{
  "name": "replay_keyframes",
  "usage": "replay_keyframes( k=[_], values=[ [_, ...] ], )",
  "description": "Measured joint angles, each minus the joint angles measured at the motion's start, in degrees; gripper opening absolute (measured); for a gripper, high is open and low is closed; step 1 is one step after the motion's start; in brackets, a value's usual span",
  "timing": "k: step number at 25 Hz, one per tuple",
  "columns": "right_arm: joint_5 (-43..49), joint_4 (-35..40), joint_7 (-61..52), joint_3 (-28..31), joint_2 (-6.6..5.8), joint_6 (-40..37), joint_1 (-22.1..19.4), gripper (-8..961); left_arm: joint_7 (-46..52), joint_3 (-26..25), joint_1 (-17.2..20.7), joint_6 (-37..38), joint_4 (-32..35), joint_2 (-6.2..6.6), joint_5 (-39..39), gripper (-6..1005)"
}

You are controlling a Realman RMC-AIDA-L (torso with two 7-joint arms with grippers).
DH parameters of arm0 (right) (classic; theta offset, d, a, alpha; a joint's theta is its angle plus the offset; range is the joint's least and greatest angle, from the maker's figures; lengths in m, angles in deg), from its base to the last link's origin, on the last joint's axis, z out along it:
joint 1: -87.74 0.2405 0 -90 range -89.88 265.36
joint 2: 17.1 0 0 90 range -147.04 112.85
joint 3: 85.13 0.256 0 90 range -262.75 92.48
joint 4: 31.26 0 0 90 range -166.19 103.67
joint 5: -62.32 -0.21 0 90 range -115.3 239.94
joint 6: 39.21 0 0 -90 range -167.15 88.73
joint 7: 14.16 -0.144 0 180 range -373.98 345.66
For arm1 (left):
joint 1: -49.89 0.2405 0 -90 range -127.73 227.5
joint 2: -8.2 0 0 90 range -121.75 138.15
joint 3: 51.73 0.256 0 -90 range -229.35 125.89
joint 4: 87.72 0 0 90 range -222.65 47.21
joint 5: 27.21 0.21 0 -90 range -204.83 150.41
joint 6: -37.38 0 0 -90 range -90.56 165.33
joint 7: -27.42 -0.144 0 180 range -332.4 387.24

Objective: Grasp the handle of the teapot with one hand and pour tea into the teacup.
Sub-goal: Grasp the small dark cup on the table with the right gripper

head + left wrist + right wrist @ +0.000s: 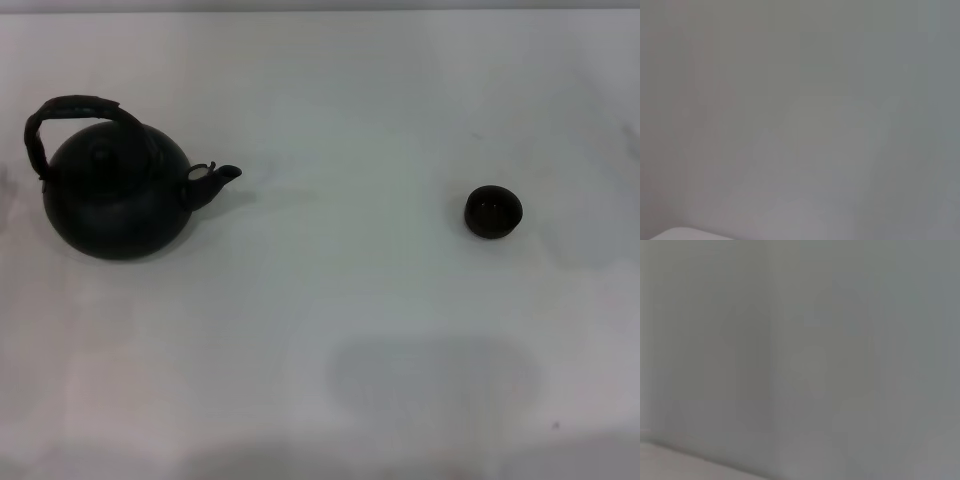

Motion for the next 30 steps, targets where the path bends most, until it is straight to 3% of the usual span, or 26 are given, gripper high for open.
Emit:
replay_keyframes(
  k=[8,12,24,30],
  values=[
    [20.0,13.1,-15.4,-0.1,-0.44,9.2,2.5,841,0.0,0.4,-0.1,-0.4,0.0,0.04,0.3,877],
    [25.5,13.8,-18.1,-0.1,-0.28,12.3,4.7,840,0.0,0.4,-0.2,-0.3,0.0,0.08,0.3,877],
    [38.5,13.5,-19.6,-0.1,3.86,14.2,9.6,840,0.0,0.5,-0.3,0.0,-0.4,0.05,0.5,876],
    [42.6,13.1,-19.6,-0.2,5.03,13.5,10.9,840,0.0,0.5,-0.5,0.0,-0.4,0.0,0.5,876]
  ],
)
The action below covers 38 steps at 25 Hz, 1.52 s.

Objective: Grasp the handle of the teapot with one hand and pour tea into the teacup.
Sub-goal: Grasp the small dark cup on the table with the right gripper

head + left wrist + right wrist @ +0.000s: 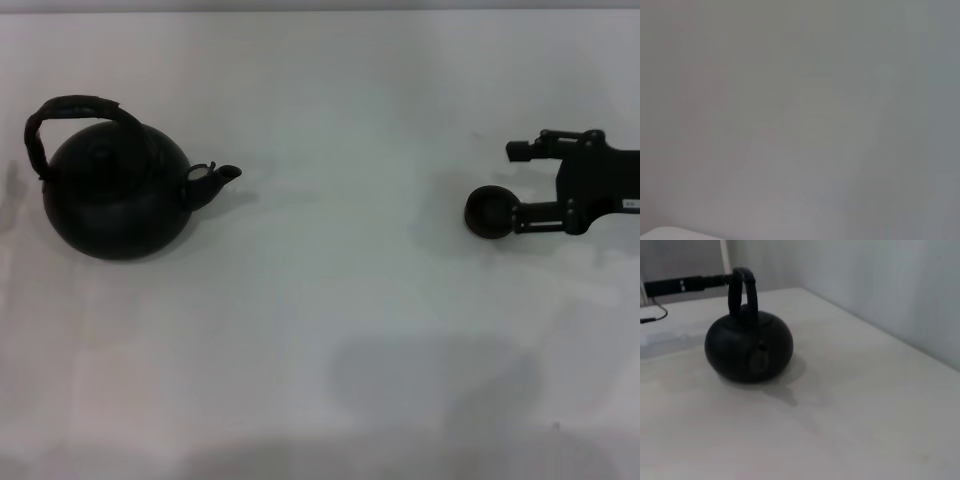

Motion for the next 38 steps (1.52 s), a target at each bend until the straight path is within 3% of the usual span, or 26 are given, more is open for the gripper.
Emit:
replay_keyframes(
  k=[16,38],
  values=[
    [0.6,-2.1,1.0,-9.0,0.24,-9.3,0.9,832,0.0,0.0,-0.5,0.0,0.2,0.0,0.0,876],
    [0.6,-2.8,1.5,-11.9,0.26,-12.9,1.0,787,0.0,0.0,-0.9,0.1,0.3,0.09,0.0,876]
  ],
)
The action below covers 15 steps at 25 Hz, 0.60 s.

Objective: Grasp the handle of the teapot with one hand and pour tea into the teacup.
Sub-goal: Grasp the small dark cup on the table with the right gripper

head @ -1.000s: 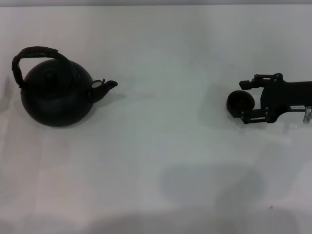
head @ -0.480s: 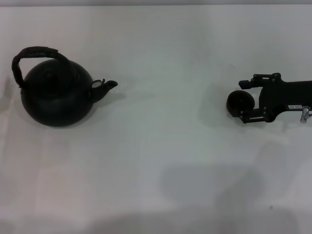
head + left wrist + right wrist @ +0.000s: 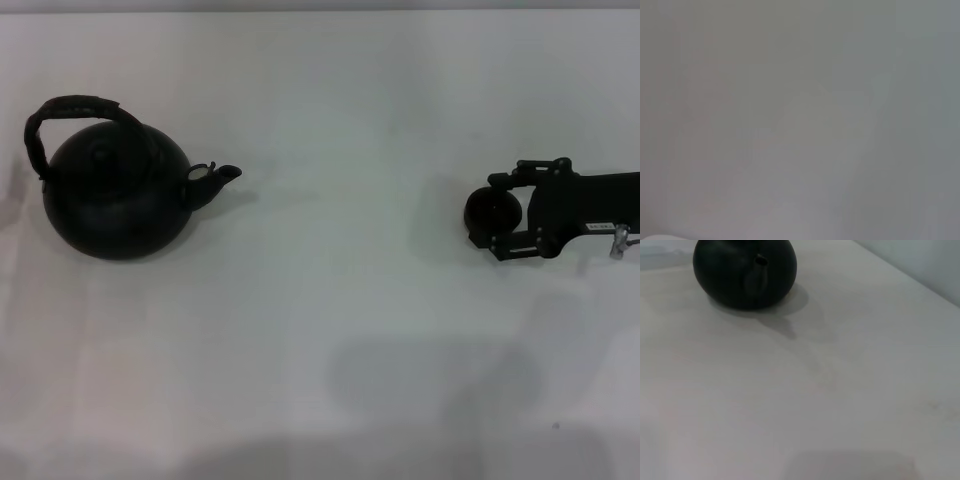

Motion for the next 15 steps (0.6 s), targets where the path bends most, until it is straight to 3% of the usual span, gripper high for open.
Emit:
replay_keyframes(
  k=[15],
  values=[
    [0.0,-2.2,0.7,-1.4,0.07,-3.0,0.7,756,0.0,0.0,-0.1,0.0,0.1,0.0,0.0,877]
  ],
)
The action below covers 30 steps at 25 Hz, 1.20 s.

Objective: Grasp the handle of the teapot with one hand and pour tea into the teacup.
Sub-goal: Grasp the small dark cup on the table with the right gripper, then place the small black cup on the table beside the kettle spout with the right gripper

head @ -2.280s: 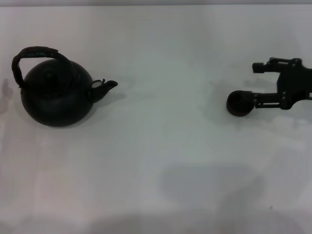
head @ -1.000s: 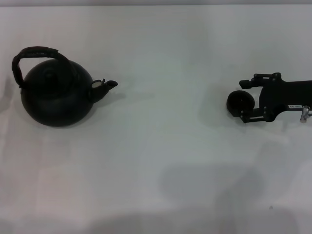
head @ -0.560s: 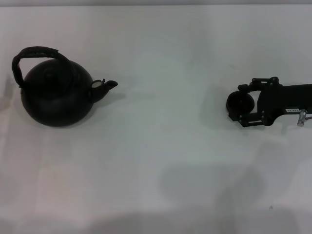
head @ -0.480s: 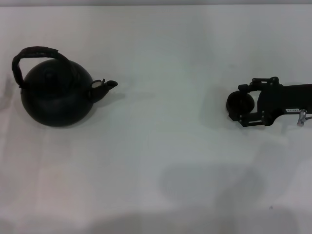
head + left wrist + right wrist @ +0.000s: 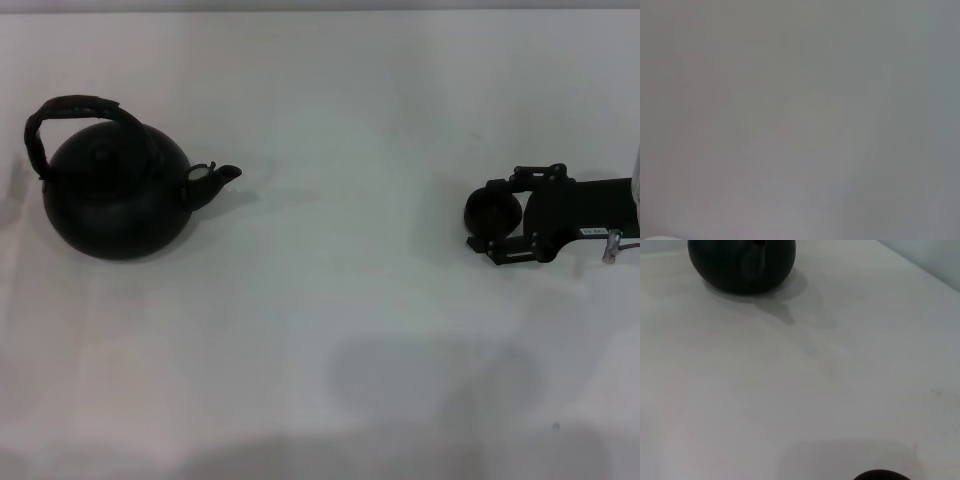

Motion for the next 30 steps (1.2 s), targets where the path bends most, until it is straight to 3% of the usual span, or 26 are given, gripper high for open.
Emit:
replay_keyframes(
  k=[11,24,30],
  values=[
    [-0.2,0.0,0.0,0.0,0.02,0.5,0.0,733,0.0,0.0,0.3,0.0,-0.1,0.0,0.0,876],
    [-5.5,1.9,-3.2,0.1,0.16,7.4,0.8,723,0.0,0.1,0.2,-0.6,-0.3,-0.09,0.2,877],
    [-12.1,0.8,-4.7,-5.9,0.37,7.1,2.5,723,0.0,0.1,-0.1,-0.6,-0.4,-0.12,1.4,877]
  ],
)
